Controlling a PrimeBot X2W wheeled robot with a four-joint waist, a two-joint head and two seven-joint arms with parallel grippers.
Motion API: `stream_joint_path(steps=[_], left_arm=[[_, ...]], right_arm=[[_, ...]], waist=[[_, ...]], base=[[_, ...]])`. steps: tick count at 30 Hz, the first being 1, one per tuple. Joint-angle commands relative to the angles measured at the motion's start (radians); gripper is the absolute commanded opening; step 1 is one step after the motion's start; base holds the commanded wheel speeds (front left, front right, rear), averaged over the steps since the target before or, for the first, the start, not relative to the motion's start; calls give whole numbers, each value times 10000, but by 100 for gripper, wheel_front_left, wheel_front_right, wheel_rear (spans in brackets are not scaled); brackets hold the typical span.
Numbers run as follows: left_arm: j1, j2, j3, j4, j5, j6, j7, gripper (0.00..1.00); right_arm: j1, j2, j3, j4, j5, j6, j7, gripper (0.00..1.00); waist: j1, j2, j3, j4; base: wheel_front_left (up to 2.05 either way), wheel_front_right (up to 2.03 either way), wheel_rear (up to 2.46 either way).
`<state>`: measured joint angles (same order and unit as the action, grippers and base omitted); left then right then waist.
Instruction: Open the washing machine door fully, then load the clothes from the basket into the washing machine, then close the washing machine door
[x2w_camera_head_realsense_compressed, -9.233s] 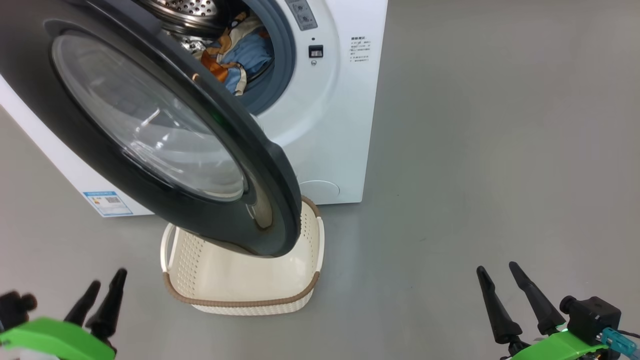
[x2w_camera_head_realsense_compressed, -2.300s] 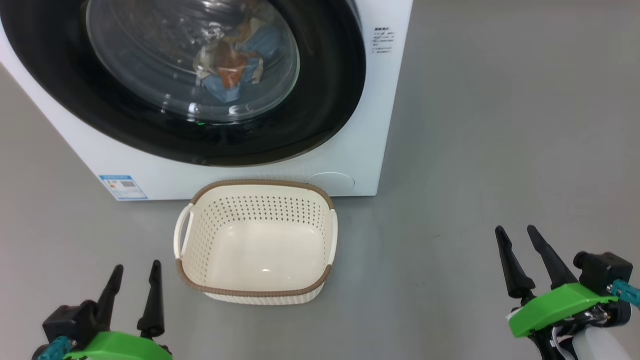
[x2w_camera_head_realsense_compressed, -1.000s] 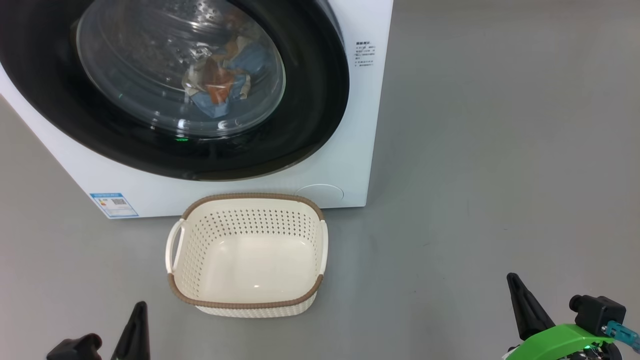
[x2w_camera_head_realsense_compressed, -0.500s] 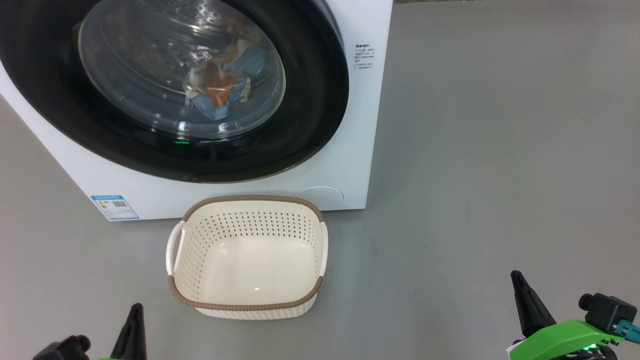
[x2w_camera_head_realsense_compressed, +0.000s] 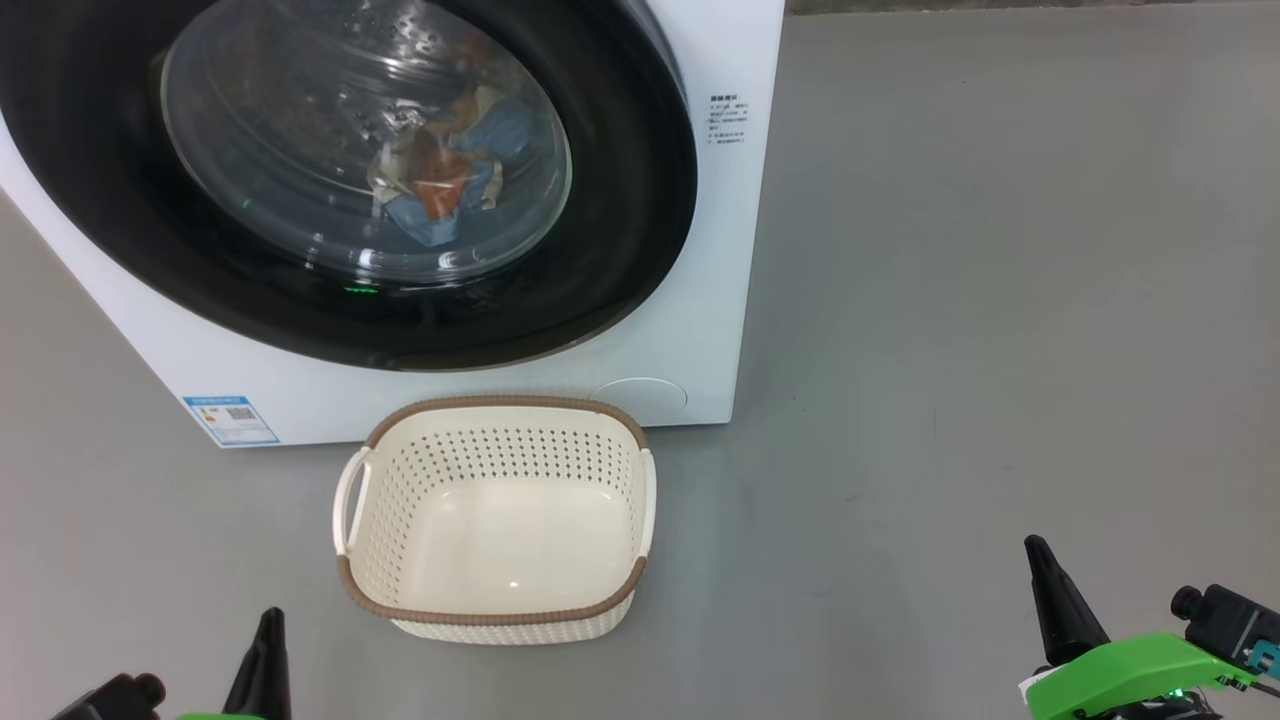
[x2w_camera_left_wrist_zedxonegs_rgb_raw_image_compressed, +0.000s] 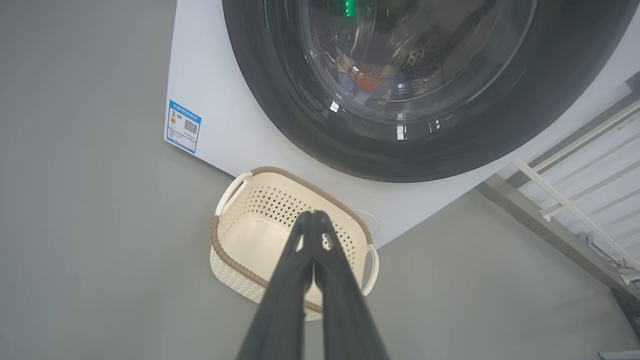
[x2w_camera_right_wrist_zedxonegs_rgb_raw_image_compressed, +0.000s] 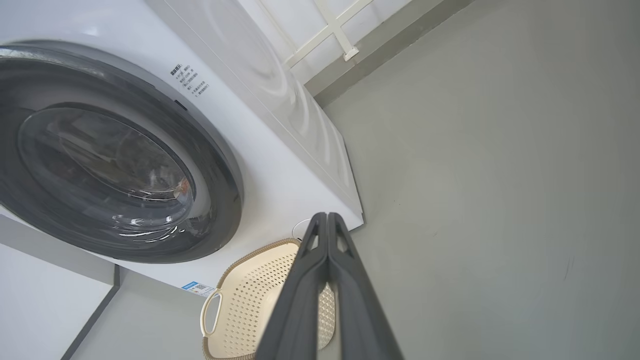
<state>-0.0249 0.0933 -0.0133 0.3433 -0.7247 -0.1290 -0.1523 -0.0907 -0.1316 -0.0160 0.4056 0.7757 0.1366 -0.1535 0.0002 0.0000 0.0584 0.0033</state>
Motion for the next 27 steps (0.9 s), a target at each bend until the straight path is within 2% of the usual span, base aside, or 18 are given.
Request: stream_joint_path(steps=[1,27], left_arm=[[-364,104,222,-317,-332,-5,83,0],[-498,-48,525,-508,-2761,-9,821,0]], right_arm=[[-176,-60,-42,-311,366,-18,87,0],[-175,190,-313,-682,2640,-30,828,0]], waist=[[-2,0,-13,-1],[-2,0,-167,-10]], base=[[0,0,0],[0,0,0]])
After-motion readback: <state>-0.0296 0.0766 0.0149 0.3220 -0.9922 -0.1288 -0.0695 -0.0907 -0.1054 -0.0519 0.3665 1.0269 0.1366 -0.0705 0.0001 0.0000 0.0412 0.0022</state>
